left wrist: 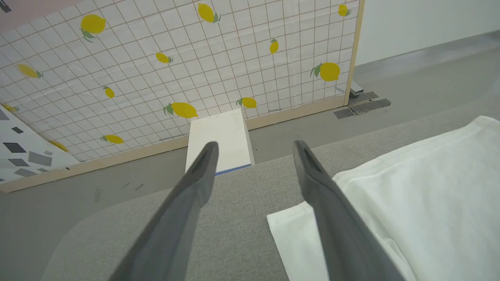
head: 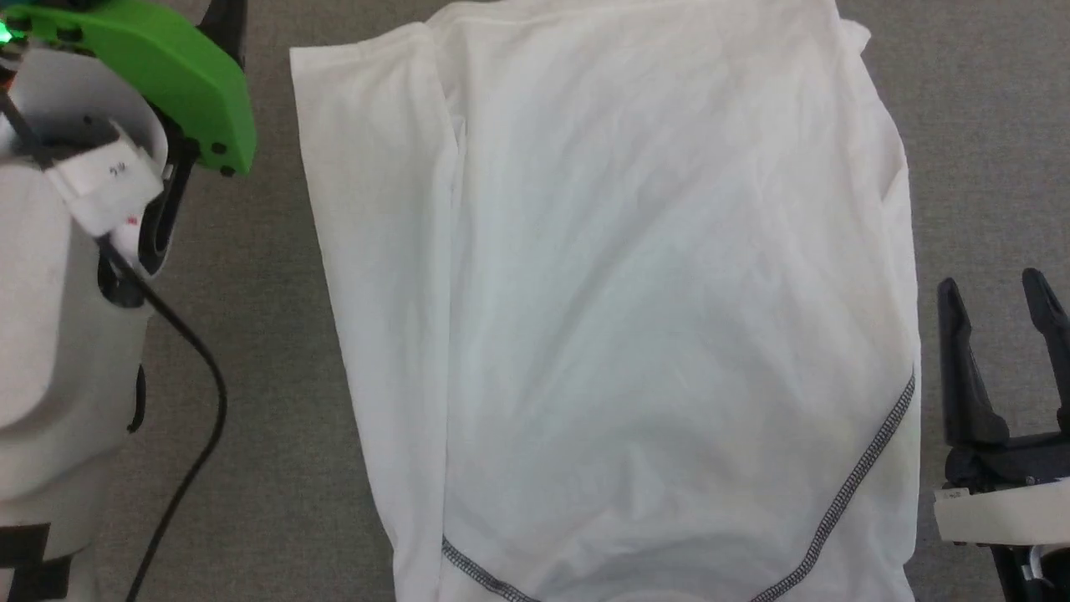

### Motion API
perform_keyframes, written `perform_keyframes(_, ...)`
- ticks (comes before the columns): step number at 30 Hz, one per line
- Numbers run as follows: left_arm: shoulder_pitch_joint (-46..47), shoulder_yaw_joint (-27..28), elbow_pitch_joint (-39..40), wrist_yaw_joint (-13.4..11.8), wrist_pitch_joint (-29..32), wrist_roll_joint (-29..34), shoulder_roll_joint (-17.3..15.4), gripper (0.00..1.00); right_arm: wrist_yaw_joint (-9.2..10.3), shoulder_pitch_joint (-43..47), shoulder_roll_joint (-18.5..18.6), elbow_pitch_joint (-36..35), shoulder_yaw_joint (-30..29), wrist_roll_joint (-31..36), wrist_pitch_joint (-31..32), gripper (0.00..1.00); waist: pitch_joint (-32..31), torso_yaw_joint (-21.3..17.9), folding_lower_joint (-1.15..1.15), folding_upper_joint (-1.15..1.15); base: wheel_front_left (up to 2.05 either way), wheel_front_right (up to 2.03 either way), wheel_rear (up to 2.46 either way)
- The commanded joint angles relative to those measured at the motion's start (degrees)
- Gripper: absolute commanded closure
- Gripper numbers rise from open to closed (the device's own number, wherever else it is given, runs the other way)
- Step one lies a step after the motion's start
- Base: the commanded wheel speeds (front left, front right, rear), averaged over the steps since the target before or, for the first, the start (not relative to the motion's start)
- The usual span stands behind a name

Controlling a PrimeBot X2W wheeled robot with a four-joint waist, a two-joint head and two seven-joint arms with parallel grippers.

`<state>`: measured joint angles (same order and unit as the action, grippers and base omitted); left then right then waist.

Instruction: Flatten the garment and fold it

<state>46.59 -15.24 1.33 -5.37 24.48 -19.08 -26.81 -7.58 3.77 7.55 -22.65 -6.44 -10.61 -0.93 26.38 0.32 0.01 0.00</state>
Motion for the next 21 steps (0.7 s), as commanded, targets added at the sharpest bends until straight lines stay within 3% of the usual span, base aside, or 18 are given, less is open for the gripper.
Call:
perform_keyframes(1, 1.8, -0.3, -1.5, 0.5, 1.2, -0.2, -0.2, 0.00, 0.09, -1.3, 0.5, -0.3, 0.3, -0.4, 0.1, 0.00, 4.8, -0.7, -0.01, 0.00, 0.00, 0.00, 0.00)
perform_keyframes(9, 5.2, -2.5, -7.6, 2.8, 13.0, -2.2, -1.9, 0.00, 0.09, -3.2, 1.4, 1.2, 1.1, -1.4, 0.0, 0.00, 8.5, -2.8, -0.01, 0.00, 0.00, 0.00, 0.00)
perform_keyframes(21, 4.1, -1.7, -8.9, 0.4, 15.4, -2.7, -2.8, 0.00, 0.09, -4.3, 2.8, 2.8, 0.9, -2.3, -0.5, 0.00, 11.5, -4.3, -0.01, 0.00, 0.00, 0.00, 0.00)
